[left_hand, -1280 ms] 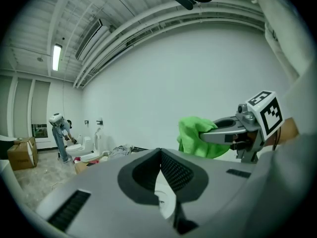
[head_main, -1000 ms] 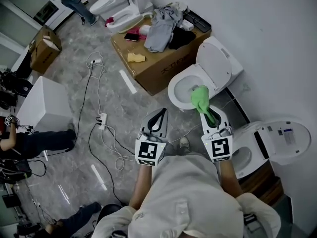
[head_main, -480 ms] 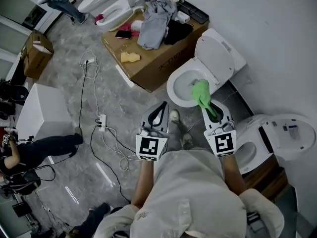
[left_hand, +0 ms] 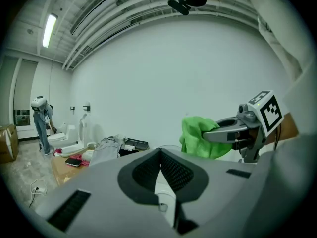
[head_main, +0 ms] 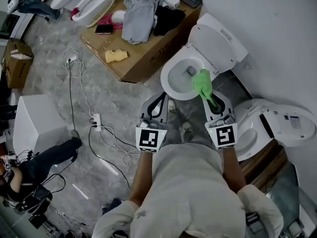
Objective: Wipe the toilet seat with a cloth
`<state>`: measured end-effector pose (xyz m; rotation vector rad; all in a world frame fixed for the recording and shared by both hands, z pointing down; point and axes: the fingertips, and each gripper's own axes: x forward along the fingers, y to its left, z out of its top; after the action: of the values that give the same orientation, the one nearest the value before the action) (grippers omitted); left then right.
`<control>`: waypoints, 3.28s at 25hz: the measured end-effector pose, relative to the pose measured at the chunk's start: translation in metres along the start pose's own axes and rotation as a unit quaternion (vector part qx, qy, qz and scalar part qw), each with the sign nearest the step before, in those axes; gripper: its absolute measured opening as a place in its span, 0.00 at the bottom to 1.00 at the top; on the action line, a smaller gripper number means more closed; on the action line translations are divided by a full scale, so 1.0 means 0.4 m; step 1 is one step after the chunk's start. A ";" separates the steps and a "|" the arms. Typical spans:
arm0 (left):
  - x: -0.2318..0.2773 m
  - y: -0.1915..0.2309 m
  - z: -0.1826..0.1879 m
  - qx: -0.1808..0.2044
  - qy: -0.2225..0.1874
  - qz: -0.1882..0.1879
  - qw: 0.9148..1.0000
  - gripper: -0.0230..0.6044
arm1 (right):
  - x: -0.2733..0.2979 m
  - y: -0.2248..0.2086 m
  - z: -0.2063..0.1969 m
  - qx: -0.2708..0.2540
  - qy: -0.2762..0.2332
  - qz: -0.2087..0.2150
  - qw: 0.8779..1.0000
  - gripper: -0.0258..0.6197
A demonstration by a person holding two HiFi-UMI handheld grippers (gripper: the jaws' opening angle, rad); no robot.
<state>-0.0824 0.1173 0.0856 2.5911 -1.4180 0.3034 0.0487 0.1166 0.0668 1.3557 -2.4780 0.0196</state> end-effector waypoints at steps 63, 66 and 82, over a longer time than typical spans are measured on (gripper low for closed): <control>0.674 -0.168 -0.920 -0.097 0.202 -0.087 0.971 0.06 | 0.294 -0.308 -1.272 -0.001 0.347 -0.025 0.937 0.11; 0.699 -0.189 -0.949 -0.098 0.208 -0.095 0.969 0.06 | 0.303 -0.295 -1.327 -0.020 0.363 -0.006 0.932 0.11; 0.683 -0.219 -1.048 -0.117 0.240 -0.082 0.960 0.06 | 0.346 -0.201 -1.515 -0.059 0.417 0.090 0.903 0.12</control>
<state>0.0955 0.0461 0.5559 2.2199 -0.9978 0.6440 0.2072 0.0569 0.6702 0.8056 -1.8120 0.3970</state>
